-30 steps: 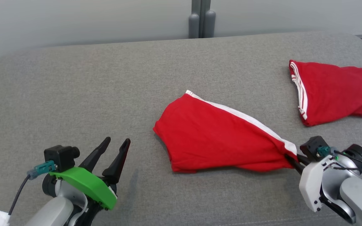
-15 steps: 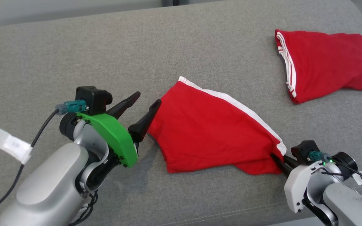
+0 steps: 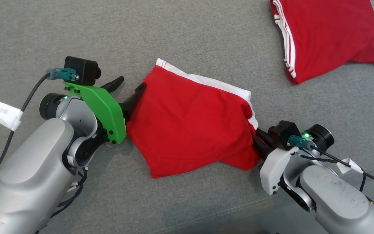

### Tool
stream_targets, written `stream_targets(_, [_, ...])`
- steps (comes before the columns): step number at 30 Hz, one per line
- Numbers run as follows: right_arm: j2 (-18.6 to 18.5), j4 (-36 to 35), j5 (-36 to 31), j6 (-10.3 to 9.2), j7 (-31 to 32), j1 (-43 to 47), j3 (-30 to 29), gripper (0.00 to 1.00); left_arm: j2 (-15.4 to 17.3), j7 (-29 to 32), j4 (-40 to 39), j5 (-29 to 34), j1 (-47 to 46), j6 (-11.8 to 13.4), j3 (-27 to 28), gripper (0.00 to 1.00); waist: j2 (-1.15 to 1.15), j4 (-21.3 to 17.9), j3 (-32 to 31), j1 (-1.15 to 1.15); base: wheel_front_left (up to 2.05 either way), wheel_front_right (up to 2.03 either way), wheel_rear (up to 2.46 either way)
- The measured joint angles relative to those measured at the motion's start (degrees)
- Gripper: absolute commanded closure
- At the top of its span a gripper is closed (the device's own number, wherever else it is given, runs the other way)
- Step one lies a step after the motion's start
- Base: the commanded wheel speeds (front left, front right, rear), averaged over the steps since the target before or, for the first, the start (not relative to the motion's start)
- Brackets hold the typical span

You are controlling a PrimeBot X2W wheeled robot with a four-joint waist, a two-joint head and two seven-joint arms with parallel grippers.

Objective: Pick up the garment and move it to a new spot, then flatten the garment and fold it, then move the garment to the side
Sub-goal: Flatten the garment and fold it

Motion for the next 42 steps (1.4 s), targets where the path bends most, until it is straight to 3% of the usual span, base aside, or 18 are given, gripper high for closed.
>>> stream_targets(12, [5.26,2.22,-0.46,0.01,-3.53,-1.59,0.56,0.96,-0.79,3.19,5.14,-2.47,-3.92,-0.56,1.09,0.00,0.00,-5.77,3.58,0.00,0.00,0.00,0.00])
stream_targets(26, [8.38,5.73,-0.36,0.20,-6.78,-2.44,0.73,0.98,-2.49,4.17,8.72,-2.46,-6.71,-2.40,0.62,0.01,0.00,-7.99,4.10,0.00,0.00,0.00,0.00])
stream_targets(27, [8.44,5.99,-0.34,0.27,-6.97,-2.47,0.73,0.98,-2.52,4.17,9.04,-2.46,-6.74,-2.59,0.58,0.34,0.00,-8.01,4.03,0.00,0.00,0.00,0.00])
stream_targets(28, [8.53,6.26,-0.34,0.38,-7.03,-2.50,0.71,0.98,-2.57,4.17,9.29,-2.46,-6.77,-2.67,0.46,0.56,0.00,-8.03,3.96,0.00,0.00,0.00,0.00])
stream_targets(30, [8.71,6.94,-0.33,0.46,-7.48,-2.56,0.71,0.98,-2.80,4.12,9.74,-2.46,-6.80,-3.18,-0.07,0.68,0.00,-8.00,3.68,0.00,0.00,0.00,0.00])
stream_targets(32, [8.89,7.55,-0.29,0.46,-7.51,-2.59,0.71,0.98,-3.36,4.10,10.26,-2.46,-6.80,-3.77,-0.46,0.97,0.00,-7.93,3.32,0.00,0.00,0.00,0.00])
stream_targets(42, [8.80,9.79,0.02,0.53,-8.37,-2.65,0.49,1.00,-6.56,1.52,10.69,-2.47,-6.80,-6.19,-0.80,1.00,0.00,-6.77,1.64,0.00,0.00,0.00,0.00])
